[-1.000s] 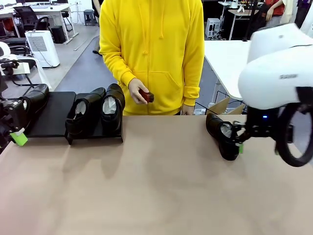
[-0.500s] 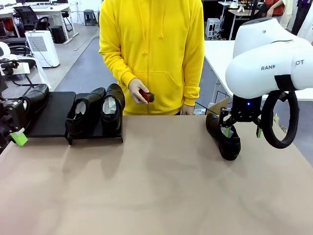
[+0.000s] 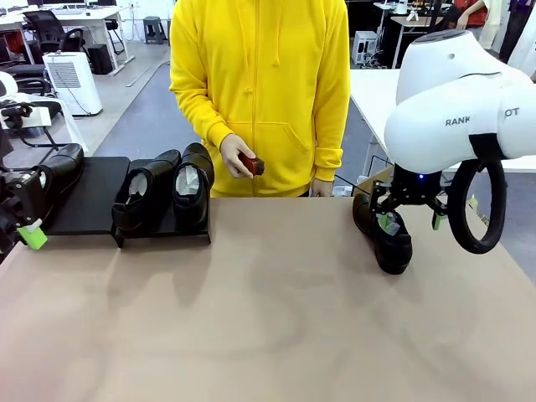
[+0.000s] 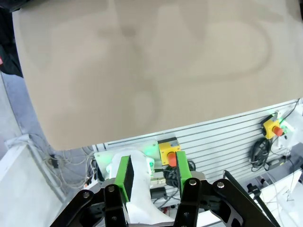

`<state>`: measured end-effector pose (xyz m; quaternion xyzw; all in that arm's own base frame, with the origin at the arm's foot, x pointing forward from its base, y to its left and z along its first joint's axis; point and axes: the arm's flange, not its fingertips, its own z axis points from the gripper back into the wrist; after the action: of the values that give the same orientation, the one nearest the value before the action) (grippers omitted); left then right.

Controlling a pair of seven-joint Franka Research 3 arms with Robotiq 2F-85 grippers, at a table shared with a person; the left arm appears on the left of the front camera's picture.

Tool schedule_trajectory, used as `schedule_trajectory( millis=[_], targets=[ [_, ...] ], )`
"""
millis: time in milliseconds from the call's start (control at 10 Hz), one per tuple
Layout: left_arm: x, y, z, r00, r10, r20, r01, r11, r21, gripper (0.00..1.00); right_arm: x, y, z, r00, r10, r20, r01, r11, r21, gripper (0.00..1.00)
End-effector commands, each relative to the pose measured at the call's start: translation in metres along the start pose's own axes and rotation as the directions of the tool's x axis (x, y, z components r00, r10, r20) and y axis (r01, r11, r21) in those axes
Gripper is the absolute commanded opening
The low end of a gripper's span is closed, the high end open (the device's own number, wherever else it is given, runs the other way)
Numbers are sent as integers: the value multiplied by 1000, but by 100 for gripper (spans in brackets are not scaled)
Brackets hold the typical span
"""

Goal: Organize the shoes by placing them on the stand.
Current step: Pick up one Shoe and place it in the middle of the table.

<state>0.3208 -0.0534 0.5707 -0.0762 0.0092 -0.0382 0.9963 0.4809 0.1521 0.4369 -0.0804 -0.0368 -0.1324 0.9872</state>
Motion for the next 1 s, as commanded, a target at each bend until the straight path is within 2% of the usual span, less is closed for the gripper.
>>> schedule_trajectory(
  millis=[0,300,500,800,900],
  targets=[
    [0,1,-1,1000,-9,3,9,1000,-13,50,27,21,-20,995,85,56,-84,996,-17,100],
    [0,1,-1,1000,-9,3,9,1000,-13,50,54,36,-51,984,177,11,-177,982,68,100],
    [0,1,-1,1000,-9,3,9,1000,-13,50,59,43,-58,978,195,77,-201,977,74,100],
    [0,1,-1,1000,-9,3,9,1000,-13,50,69,53,-79,970,240,36,-243,966,94,100],
    [0,1,-1,1000,-9,3,9,1000,-13,50,70,52,-85,968,250,20,-251,961,121,91]
  ],
)
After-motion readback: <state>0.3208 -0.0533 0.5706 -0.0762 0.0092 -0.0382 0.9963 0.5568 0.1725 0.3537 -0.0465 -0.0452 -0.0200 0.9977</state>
